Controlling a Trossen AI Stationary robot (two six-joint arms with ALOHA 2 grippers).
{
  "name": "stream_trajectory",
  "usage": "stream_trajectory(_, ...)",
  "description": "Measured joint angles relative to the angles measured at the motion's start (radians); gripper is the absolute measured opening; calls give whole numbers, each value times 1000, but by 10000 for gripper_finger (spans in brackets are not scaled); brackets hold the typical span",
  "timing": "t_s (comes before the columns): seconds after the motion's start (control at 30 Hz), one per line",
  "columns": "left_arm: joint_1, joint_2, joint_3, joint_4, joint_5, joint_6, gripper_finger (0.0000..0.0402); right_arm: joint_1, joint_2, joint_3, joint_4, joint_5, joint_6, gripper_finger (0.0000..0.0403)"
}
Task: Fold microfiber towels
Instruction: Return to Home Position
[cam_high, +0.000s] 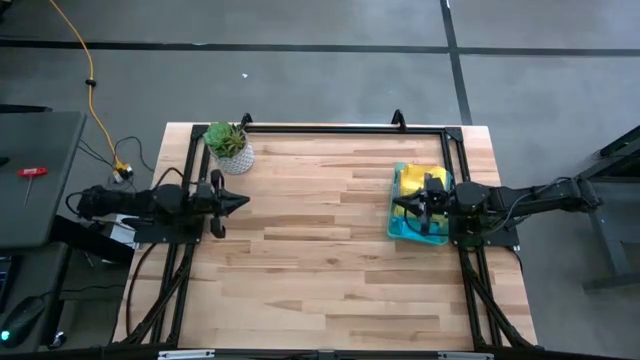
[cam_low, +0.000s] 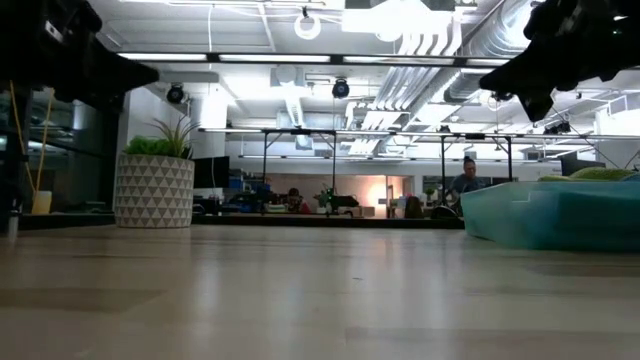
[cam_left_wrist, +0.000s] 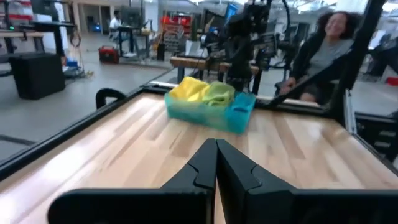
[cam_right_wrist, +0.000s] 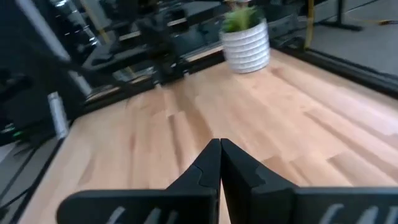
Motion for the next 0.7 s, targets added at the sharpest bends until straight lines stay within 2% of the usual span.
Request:
stream_trajectory(0.17, 95, 0, -39, 89, 164, 14, 0, 0, 0, 0, 2, -46, -3, 0)
stream_trajectory(0.43, 208, 8, -73, 122, 320, -49, 0, 0, 0, 0, 2, -75, -4, 0)
stream_trajectory(0.7, 190, 9, -72, 120, 325, -60, 0, 0, -50, 0, -33, -88, -30, 0)
